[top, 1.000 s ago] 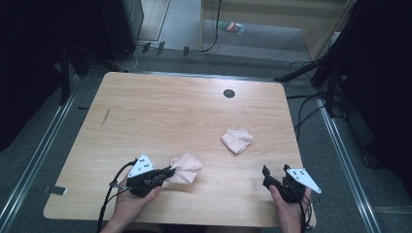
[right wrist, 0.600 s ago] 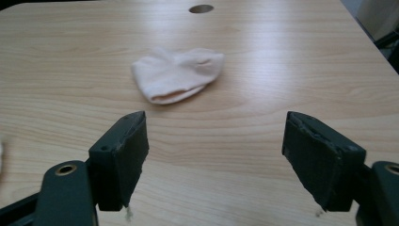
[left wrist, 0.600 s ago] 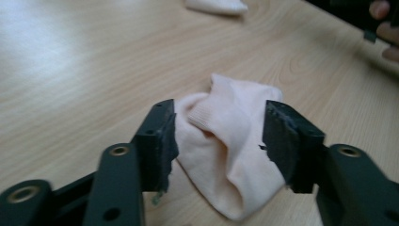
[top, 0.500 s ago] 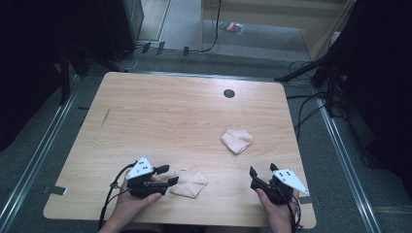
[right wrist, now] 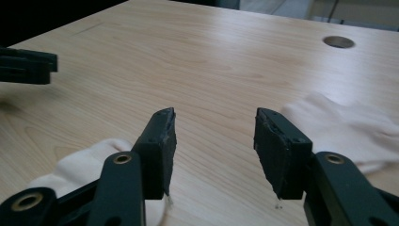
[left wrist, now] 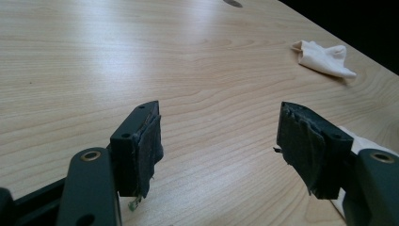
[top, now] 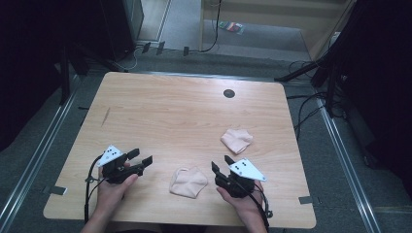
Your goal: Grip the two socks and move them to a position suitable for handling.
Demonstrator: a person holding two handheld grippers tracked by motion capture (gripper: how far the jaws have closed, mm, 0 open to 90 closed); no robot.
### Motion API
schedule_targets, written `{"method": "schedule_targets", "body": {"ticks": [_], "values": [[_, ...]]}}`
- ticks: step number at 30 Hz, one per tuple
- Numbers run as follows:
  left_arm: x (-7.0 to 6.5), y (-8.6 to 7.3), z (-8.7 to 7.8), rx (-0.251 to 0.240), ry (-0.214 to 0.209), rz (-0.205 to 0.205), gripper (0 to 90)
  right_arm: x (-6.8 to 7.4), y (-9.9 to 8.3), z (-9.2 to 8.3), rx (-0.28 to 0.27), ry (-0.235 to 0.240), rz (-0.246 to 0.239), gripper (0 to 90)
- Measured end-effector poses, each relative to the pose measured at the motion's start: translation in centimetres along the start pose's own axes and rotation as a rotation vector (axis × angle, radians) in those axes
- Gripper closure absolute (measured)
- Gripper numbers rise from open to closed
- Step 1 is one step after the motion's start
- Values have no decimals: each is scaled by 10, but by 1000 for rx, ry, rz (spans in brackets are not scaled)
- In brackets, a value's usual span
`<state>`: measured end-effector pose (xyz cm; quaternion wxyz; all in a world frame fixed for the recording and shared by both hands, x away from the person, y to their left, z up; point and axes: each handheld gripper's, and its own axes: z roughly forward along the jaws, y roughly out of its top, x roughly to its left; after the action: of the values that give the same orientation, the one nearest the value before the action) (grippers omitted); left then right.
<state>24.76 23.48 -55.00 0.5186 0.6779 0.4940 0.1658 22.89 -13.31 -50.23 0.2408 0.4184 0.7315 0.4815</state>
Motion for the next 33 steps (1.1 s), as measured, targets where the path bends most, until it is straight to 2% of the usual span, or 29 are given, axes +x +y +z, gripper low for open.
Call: {"method": "schedule_targets", "body": {"ticks": [3,4,9,11,12,14,17,19,20,21,23,25,28,29,30,31,33], "values": [[-2,-1,1,4,-6,9,313,10,10,14,12,64,-31,550],[-3,-2,2,4,-11,13,313,10,10,14,12,64,-31,550],[-5,-3,2,2,-12,26,342,20,8,27,34,165,-48,592],[-4,-2,2,5,-13,20,342,26,-2,32,76,208,-75,642],[-4,-2,2,7,-12,14,342,26,-2,32,76,208,-75,642],[-3,-2,3,9,-12,8,342,30,-7,36,136,249,-107,658],[-3,-2,3,12,-6,4,343,36,-16,37,182,310,-109,671],[-3,-2,3,12,-6,3,344,39,-19,39,206,314,-141,674],[-3,-2,3,13,-7,3,344,39,-19,39,206,314,-141,674],[-3,-2,3,14,-8,4,345,43,-23,42,238,313,-172,687],[-3,-2,3,19,-7,3,345,44,-25,43,247,308,-179,689],[-3,-2,3,20,-7,2,346,45,-27,46,262,281,-198,688],[-3,-2,3,24,-8,-1,347,44,-28,47,268,272,-195,685],[-3,-2,4,23,-8,-3,350,45,-32,48,283,253,-233,706],[-3,-2,4,23,-8,-3,350,45,-32,48,283,253,-233,706],[-3,-2,4,25,-7,-3,352,44,-32,48,280,263,-229,754],[-3,-2,4,25,-7,-3,352,45,-32,48,281,262,-228,787]]}}
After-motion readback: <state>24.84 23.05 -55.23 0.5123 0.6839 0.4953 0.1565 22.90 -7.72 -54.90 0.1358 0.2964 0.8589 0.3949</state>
